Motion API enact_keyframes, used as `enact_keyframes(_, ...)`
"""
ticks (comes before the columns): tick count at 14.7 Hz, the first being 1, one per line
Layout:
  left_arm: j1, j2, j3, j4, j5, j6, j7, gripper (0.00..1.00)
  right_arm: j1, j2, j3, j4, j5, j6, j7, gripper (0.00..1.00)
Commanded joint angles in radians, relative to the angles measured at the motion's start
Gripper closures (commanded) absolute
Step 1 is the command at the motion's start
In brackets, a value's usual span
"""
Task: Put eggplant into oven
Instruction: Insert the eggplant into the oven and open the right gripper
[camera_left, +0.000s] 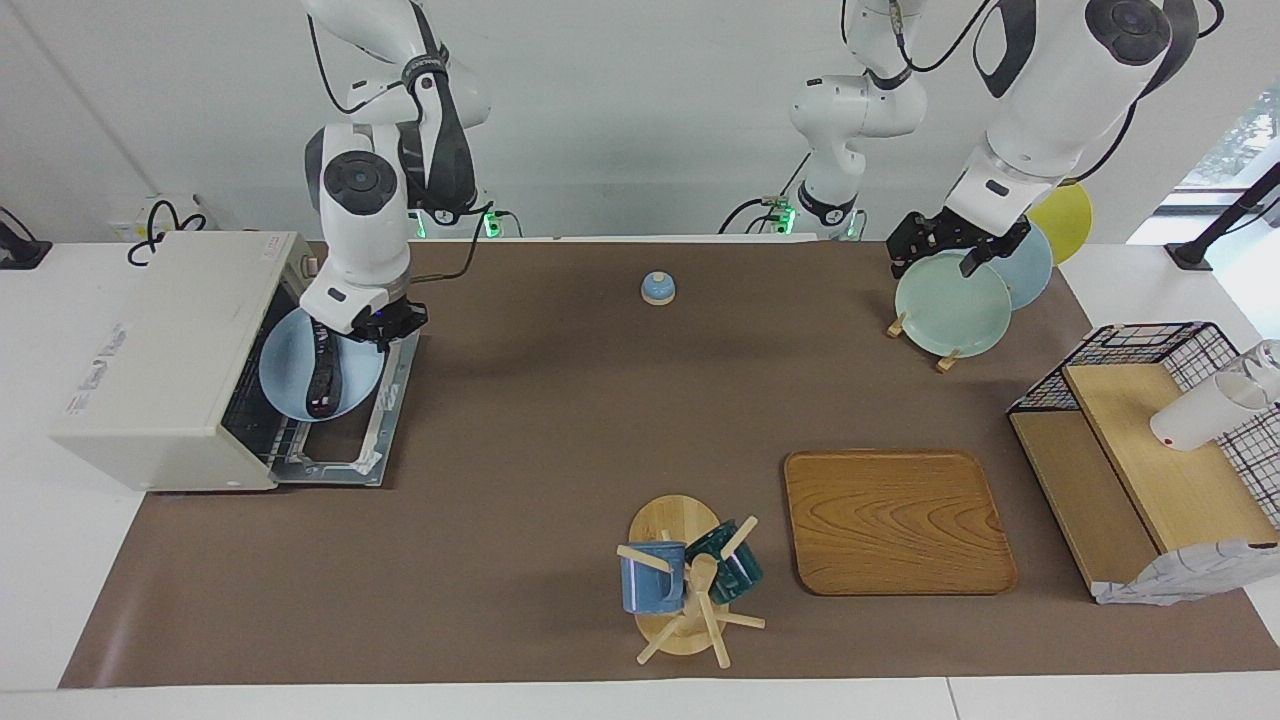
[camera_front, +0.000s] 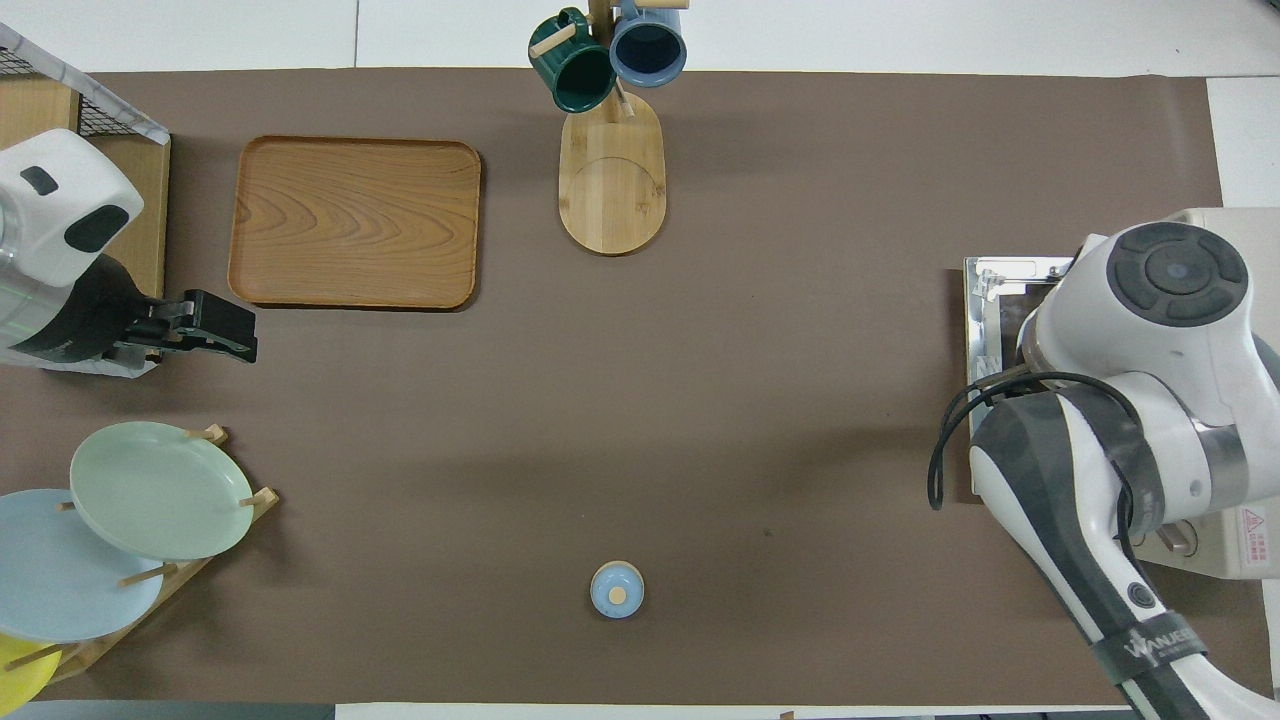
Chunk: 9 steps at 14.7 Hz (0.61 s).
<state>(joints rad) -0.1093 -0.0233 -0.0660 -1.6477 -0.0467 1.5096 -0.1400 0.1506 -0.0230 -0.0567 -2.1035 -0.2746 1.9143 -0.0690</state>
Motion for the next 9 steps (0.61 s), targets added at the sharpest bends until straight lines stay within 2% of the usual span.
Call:
enact_keyframes(1, 0.0, -0.018, 0.005, -0.014, 0.013, 0.015, 0.007, 0.0, -0.083, -0.034, 0.015, -0.071, -0.023, 0.075, -0.077, 1.0)
enact_keyframes(3, 0.0, -0.02, 0.005, -0.014, 0.013, 0.011, 0.007, 0.0, -0.129, -0.049, 0.014, -0.137, -0.024, 0.181, -0.159, 1.0)
enact_keyframes(5, 0.0, -0.02, 0.005, -0.014, 0.013, 0.011, 0.007, 0.0, -0.189, -0.051, 0.015, -0.154, -0.023, 0.198, -0.238, 1.0)
enact_keyframes(7, 0.0, -0.02, 0.005, -0.014, 0.013, 0.011, 0.007, 0.0, -0.189, -0.063, 0.015, -0.181, -0.018, 0.209, -0.235, 1.0)
enact_keyframes(8, 0.0, -0.02, 0.005, -0.014, 0.013, 0.011, 0.007, 0.0, -0.189, -0.063, 0.017, -0.181, -0.012, 0.215, -0.229, 0.81)
enact_keyframes(9, 0.0, -0.02, 0.005, -0.014, 0.013, 0.011, 0.007, 0.0, -0.184, -0.061, 0.017, -0.178, -0.011, 0.215, -0.218, 0.72)
